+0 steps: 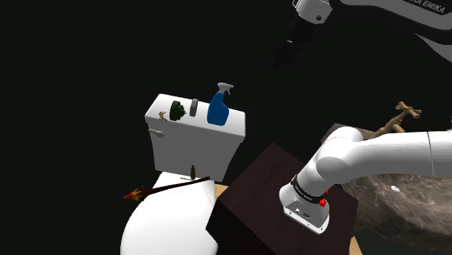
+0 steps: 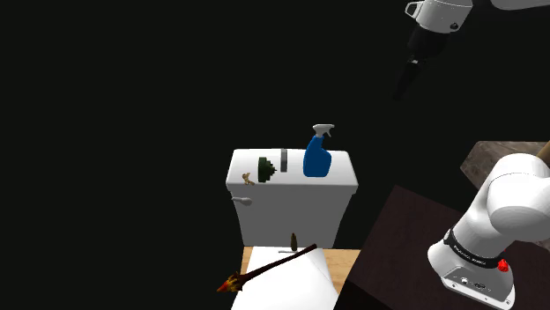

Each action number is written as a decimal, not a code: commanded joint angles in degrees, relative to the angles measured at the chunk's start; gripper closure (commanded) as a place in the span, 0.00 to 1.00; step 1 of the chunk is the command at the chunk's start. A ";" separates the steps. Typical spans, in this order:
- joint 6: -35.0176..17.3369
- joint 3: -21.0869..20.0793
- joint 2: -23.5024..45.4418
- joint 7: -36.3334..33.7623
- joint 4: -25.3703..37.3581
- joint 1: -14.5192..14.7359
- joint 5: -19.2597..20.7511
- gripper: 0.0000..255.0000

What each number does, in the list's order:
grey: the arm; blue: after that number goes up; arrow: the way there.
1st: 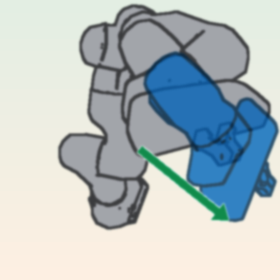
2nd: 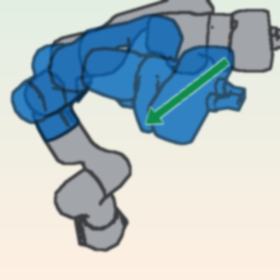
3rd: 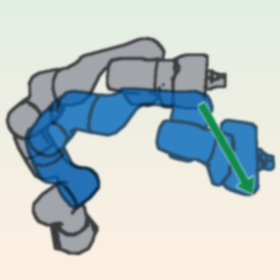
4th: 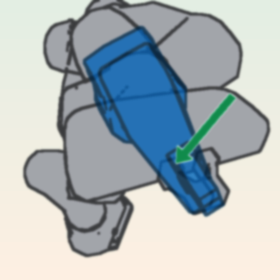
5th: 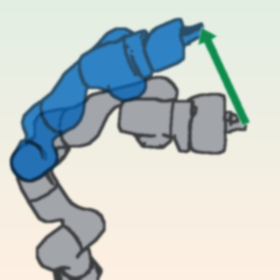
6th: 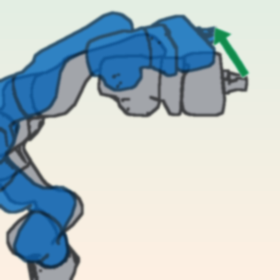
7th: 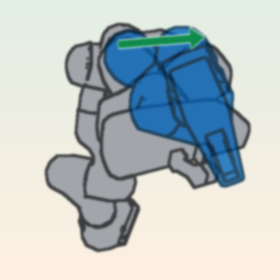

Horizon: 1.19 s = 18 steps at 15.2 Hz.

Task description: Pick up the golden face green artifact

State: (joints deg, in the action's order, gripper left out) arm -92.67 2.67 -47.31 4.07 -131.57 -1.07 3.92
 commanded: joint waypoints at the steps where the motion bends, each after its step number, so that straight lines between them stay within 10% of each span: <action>1: 0.00 0.00 0.00 0.00 0.00 0.00 0.00 0.00; 18: -15.02 -10.14 34.17 -24.57 10.42 -0.93 -5.41 0.00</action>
State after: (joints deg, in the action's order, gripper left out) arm -106.85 -7.03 -15.58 -18.98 -122.23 -1.97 -1.41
